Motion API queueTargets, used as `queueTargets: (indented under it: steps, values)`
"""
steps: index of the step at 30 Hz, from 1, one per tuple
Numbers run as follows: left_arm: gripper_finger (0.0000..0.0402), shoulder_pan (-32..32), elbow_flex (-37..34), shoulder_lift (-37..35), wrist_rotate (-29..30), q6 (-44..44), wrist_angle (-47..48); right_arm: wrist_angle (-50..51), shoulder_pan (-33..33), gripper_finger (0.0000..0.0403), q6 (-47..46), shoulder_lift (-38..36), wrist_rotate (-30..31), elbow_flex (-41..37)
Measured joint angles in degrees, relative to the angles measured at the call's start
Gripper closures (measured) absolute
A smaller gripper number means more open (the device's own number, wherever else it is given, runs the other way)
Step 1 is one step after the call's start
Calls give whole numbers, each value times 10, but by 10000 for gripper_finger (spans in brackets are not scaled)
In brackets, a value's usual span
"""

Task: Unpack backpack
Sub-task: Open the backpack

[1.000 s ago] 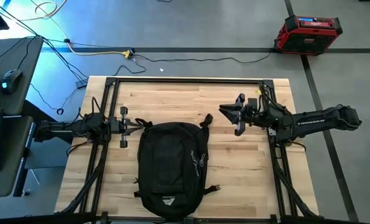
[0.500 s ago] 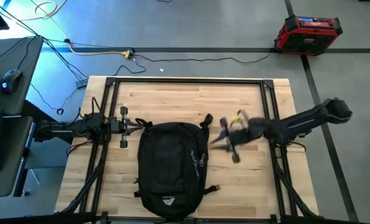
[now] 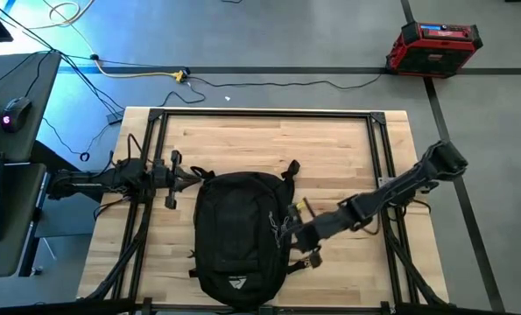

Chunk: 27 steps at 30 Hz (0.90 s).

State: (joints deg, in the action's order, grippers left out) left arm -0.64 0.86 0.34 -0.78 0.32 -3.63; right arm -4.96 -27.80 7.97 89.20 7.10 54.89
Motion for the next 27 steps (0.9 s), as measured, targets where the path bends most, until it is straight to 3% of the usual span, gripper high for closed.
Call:
queueTargets:
  steps: [5, 10, 13, 20, 27]
  values:
    - [402, 0, 0, 0, 21, -196, -36, 72, -21, 272, -4, 75, 15, 76]
    - [402, 0, 0, 0, 31, -285, -37, 103, -35, 243, -10, 148, 35, 147]
    - [402, 0, 0, 0, 30, -302, -33, 118, -39, 251, -30, 179, 25, 191]
    - [402, 0, 0, 0, 30, -303, 2, 277, -33, 297, -39, 218, -3, 280]
    - [402, 0, 0, 0, 30, -318, 8, 292, -30, 266, -13, 220, -26, 283]
